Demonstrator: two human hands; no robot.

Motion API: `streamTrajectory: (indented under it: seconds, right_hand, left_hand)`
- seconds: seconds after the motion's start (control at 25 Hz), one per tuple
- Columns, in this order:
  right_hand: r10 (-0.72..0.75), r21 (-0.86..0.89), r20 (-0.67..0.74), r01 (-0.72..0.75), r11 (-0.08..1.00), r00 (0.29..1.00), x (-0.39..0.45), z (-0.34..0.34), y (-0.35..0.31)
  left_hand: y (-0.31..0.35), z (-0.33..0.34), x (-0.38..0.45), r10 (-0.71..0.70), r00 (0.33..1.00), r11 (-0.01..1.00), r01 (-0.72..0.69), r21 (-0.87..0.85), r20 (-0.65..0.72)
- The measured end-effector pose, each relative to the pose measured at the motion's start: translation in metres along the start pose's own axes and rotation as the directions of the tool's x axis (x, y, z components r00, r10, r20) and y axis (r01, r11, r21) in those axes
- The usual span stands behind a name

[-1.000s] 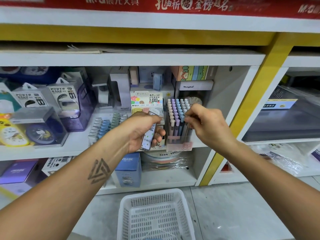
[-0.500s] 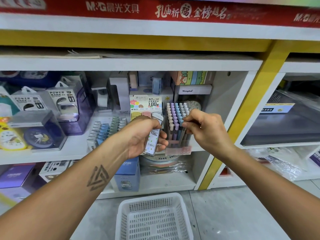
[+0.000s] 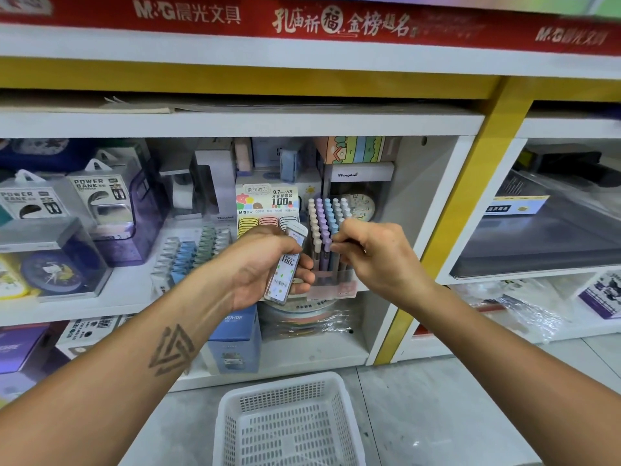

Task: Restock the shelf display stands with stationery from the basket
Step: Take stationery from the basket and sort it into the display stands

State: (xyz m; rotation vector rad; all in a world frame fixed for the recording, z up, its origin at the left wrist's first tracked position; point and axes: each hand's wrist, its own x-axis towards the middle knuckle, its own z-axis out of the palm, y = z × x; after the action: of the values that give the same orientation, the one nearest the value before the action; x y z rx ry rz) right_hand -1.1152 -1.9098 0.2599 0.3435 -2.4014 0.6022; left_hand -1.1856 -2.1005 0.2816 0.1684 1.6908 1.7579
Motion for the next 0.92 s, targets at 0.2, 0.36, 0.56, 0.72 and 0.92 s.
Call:
streamTrajectory:
  seconds: [0.2, 0.36, 0.56, 0.72, 0.92]
  right_hand:
    - [0.100, 0.046, -0.028, -0.099, 0.994, 0.995, -0.005, 0.002, 0.008]
    - [0.110, -0.144, 0.105, -0.094, 0.985, 0.988, -0.007, 0.007, 0.007]
    - [0.244, -0.115, 0.081, -0.235, 0.965, 0.966, 0.011, 0.001, -0.008]
    - [0.456, 0.350, 0.258, -0.522, 0.778, 0.852, 0.023, -0.001, -0.022]
    - [0.513, 0.543, 0.239, -0.551, 0.633, 0.825, 0.035, -0.002, -0.030]
  left_hand:
    - [-0.008, 0.007, 0.004, 0.050, 0.997, 0.991, -0.042, 0.128, -0.063]
    - [-0.014, 0.012, 0.008, 0.067, 0.992, 0.984, -0.049, 0.169, -0.103]
    - [-0.012, 0.009, 0.005, 0.076, 0.997, 0.997, -0.076, 0.015, -0.005]
    - [-0.013, 0.002, -0.001, 0.102, 0.990, 0.991, -0.110, 0.072, 0.101]
    - [-0.010, -0.016, -0.004, 0.099, 0.980, 0.991, -0.112, 0.070, 0.172]
